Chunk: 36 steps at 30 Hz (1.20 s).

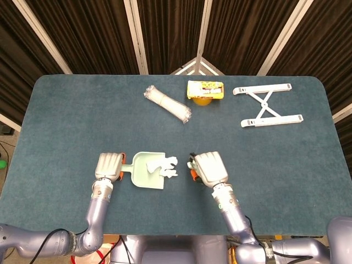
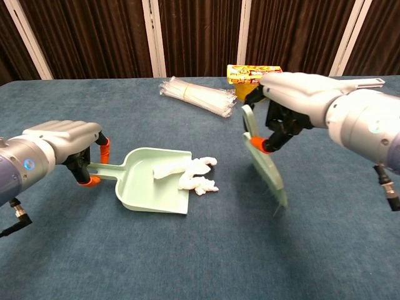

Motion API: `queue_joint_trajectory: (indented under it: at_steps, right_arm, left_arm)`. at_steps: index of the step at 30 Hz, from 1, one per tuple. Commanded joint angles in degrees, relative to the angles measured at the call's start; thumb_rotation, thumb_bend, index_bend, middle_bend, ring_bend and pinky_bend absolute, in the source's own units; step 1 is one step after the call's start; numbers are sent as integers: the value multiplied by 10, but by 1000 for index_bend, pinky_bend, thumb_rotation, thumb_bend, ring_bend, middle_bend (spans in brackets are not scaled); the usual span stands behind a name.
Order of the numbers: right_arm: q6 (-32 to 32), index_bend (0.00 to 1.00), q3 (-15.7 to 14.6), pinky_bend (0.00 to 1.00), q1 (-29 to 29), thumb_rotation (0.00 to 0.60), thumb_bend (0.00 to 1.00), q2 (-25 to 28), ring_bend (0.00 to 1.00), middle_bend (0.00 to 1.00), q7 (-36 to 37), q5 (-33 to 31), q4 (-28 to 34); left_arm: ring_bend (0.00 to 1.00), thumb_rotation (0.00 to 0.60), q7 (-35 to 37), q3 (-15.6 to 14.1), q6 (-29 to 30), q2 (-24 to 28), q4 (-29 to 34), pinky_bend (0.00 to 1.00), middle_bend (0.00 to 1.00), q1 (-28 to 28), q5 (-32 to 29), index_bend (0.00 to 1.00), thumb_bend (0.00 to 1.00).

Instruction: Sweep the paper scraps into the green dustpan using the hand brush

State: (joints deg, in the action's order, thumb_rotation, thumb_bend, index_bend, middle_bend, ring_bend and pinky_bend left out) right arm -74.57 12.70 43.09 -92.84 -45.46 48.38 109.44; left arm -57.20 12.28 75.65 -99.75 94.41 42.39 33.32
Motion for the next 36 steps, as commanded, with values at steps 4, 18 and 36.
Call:
queue_joint_trajectory:
  at_steps: [4, 18, 36]
  right_arm:
    - [-9, 673, 24, 839, 18, 600, 533, -25, 1000, 978, -14, -29, 17]
    - [-17, 673, 66, 839, 51, 600, 533, -26, 1000, 978, -20, -72, 78]
    - [-49, 675, 89, 839, 49, 600, 533, 31, 1000, 977, 3, -109, 82]
  left_arm:
    - [1000, 600, -2, -1, -1, -12, -6, 1000, 1000, 7, -4, 702, 576]
    - [1000, 600, 0, 1, -1, -26, -18, 1000, 1000, 17, -9, 702, 581]
    - [1000, 600, -59, 16, 32, -8, 29, 1000, 1000, 38, -54, 705, 581]
